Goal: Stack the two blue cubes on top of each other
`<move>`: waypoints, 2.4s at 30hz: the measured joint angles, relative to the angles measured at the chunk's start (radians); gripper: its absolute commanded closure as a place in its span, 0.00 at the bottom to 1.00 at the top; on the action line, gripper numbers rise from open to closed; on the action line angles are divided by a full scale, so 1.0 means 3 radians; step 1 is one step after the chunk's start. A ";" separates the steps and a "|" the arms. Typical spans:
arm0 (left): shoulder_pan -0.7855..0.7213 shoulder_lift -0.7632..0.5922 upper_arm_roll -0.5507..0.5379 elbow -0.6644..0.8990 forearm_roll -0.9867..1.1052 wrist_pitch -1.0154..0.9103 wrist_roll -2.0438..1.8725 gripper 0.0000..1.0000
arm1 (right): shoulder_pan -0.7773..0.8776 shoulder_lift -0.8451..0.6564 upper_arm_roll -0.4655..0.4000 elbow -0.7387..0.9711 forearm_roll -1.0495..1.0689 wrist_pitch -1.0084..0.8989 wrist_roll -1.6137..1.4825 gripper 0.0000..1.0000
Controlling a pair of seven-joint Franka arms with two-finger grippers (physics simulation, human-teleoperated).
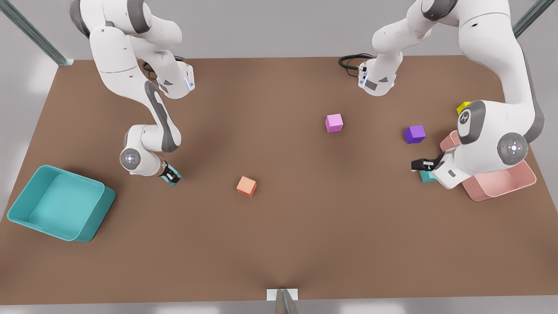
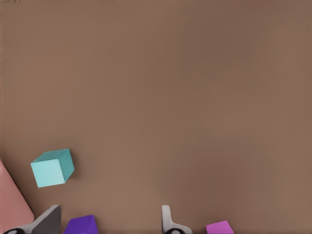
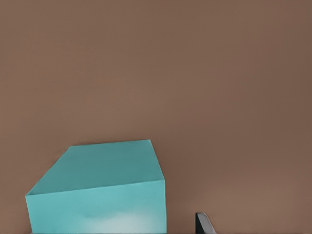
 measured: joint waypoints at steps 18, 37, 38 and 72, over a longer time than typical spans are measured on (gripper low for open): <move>-0.0196 -0.0082 0.0386 0.0111 0.0165 -0.0218 0.0123 0.00 | 0.0064 -0.0002 0.0292 0.0565 0.0490 -0.0306 -0.0200 0.51; -0.1000 0.0065 0.2262 -0.1486 -0.0388 0.1858 0.0748 0.00 | 0.1924 0.1513 0.0322 0.2957 0.0444 -0.0310 0.1754 0.50; -0.0999 0.0069 0.2263 -0.1540 -0.0391 0.1917 0.0773 0.00 | 0.1923 0.1543 0.0321 0.2950 0.0431 -0.0273 0.1852 0.49; -0.1368 0.0268 0.2183 -0.1785 -0.0437 0.2383 0.1077 0.37 | 0.0001 -0.1100 0.0262 0.2377 -0.0627 -0.2811 0.0097 0.00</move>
